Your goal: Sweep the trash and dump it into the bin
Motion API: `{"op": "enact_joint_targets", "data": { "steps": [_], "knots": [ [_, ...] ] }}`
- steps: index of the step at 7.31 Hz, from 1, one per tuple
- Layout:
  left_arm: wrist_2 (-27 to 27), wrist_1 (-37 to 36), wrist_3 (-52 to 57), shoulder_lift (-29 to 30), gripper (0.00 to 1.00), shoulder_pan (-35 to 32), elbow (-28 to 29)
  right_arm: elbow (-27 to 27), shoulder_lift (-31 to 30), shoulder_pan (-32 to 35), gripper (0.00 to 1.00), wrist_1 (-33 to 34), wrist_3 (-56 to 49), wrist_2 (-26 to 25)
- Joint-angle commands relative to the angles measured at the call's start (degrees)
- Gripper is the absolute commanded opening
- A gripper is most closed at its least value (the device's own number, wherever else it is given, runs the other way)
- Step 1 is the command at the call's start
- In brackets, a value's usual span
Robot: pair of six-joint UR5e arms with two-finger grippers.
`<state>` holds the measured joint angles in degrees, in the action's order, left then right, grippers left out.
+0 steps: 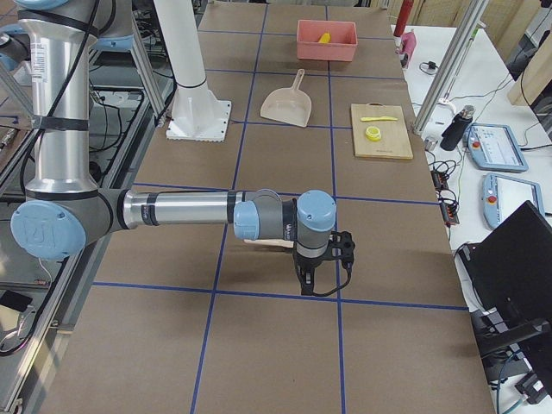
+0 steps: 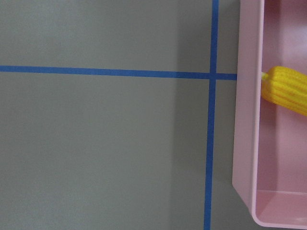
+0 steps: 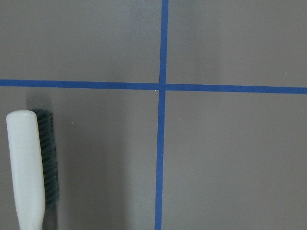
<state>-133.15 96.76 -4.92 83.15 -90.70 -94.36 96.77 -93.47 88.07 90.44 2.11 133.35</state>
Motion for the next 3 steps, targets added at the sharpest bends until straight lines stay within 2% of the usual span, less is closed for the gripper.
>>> {"op": "enact_joint_targets", "data": {
  "steps": [1, 3],
  "knots": [
    [0.1, 0.7, 0.0, 0.1, 0.99, 0.0, -0.1, 0.0, 0.0, 0.0, 1.00, 0.0, 0.0, 0.0],
    [0.3, 0.9, 0.1, 0.1, 0.99, 0.0, 0.4, 0.0, 0.0, 0.0, 1.00, 0.0, 0.0, 0.1]
  ]
}}
